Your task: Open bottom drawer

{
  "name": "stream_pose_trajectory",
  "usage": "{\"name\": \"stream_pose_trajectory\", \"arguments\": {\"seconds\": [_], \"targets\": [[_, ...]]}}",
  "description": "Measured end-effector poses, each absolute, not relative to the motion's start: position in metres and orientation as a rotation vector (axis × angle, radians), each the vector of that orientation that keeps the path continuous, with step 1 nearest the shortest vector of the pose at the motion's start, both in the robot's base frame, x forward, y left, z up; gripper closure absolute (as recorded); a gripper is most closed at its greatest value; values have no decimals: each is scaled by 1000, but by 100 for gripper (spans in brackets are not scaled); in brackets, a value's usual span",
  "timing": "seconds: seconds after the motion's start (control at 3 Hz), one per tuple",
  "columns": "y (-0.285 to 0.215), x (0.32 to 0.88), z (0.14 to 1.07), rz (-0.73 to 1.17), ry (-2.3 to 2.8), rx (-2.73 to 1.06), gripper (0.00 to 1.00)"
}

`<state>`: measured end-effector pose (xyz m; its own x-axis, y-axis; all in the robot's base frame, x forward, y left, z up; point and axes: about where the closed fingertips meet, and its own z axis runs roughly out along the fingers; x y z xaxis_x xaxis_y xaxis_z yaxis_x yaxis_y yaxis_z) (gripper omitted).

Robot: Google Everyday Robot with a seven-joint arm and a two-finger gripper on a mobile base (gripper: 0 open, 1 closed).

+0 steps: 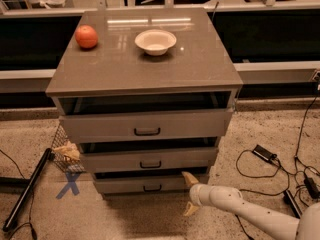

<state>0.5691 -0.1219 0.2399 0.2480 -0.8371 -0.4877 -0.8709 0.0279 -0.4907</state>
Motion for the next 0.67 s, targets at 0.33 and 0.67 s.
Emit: {"name": "stream_pose_trajectory", "arguments": {"seconds": [0.33, 0.67], "targets": [[-122, 586, 231, 36, 1601, -1752, 0], [-121, 585, 230, 34, 1598, -1755, 0]]}}
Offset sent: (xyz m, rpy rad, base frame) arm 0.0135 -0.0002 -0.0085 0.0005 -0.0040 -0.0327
